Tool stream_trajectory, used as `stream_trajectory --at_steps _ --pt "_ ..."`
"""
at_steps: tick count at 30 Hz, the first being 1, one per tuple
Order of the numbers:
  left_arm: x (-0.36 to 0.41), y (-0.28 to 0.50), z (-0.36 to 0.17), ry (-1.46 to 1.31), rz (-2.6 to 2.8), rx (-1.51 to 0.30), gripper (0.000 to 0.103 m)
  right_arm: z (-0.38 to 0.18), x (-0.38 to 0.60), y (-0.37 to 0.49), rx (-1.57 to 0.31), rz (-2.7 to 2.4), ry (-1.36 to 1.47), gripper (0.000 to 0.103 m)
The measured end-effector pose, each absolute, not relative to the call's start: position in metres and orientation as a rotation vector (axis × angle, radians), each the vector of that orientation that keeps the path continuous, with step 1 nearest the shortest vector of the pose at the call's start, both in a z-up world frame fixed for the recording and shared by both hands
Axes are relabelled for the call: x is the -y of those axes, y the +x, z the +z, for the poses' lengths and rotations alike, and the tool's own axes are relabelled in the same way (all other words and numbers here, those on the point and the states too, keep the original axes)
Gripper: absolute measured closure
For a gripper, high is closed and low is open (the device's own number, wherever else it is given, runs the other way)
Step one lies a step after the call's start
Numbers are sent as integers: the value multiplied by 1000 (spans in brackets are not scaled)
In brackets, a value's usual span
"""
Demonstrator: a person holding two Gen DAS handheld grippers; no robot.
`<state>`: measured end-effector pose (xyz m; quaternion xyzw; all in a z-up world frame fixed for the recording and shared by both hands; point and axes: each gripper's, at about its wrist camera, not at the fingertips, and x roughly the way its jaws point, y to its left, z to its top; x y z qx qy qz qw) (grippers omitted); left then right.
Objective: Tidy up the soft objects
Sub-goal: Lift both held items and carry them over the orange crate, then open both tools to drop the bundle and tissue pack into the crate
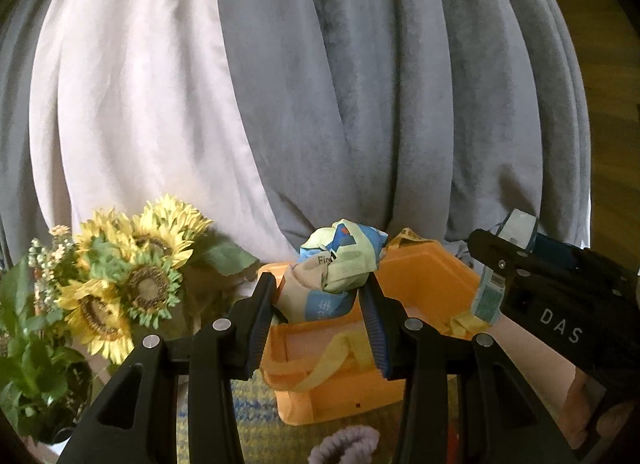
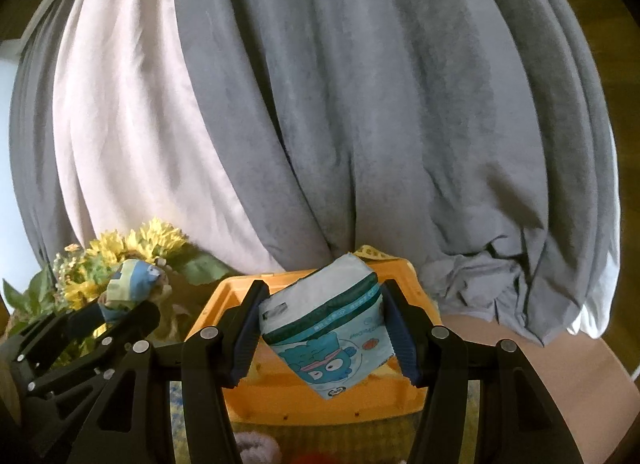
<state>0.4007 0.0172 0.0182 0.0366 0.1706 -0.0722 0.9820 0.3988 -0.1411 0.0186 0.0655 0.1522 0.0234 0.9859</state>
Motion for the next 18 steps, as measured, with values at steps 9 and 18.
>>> stream_trajectory --at_steps 9,18 --pt "-11 445 8 82 -143 -380 61 8 143 450 -356 50 122 45" --pt "-3 484 -10 106 -157 -452 60 -7 149 487 -428 37 114 44"
